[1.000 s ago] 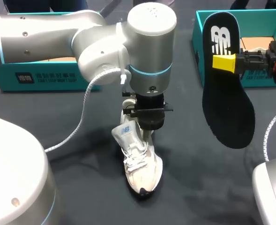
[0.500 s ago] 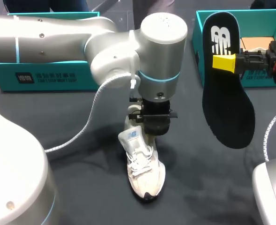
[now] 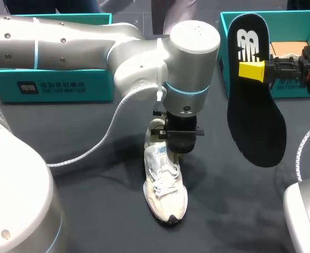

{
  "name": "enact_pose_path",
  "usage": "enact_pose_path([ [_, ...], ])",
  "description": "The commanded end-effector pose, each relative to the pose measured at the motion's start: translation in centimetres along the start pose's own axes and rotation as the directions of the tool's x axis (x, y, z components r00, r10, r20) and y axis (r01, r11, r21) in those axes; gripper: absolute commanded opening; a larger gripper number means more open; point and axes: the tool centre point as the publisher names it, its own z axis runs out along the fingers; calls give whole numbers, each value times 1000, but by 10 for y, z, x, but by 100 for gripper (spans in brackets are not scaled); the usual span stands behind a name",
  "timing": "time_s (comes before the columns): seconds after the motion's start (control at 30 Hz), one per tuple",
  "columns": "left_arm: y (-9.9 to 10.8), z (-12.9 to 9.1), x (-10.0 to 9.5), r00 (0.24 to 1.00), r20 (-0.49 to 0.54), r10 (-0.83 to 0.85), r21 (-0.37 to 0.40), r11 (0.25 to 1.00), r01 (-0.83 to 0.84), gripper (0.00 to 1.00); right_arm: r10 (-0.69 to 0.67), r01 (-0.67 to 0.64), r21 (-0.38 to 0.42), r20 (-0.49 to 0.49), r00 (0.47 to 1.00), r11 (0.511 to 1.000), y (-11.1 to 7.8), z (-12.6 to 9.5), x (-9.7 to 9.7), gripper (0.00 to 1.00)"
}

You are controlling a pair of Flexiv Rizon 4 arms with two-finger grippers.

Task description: Take the shoe out of the shoebox, open the shoe tongue, remove and reinsert the insole, then place the shoe into the shoebox

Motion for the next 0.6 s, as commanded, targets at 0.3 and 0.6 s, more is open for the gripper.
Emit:
enact_pose_path([
  [0.3, 1, 7, -10, 998, 7, 60, -16, 998, -60, 0, 2, -2, 1, 6, 1000, 1000, 2, 5, 3, 0],
  [0.6, 1, 10, -10, 997, 8, 80, -30, 996, -79, 0, 2, -2, 1, 6, 1000, 1000, 2, 5, 3, 0],
])
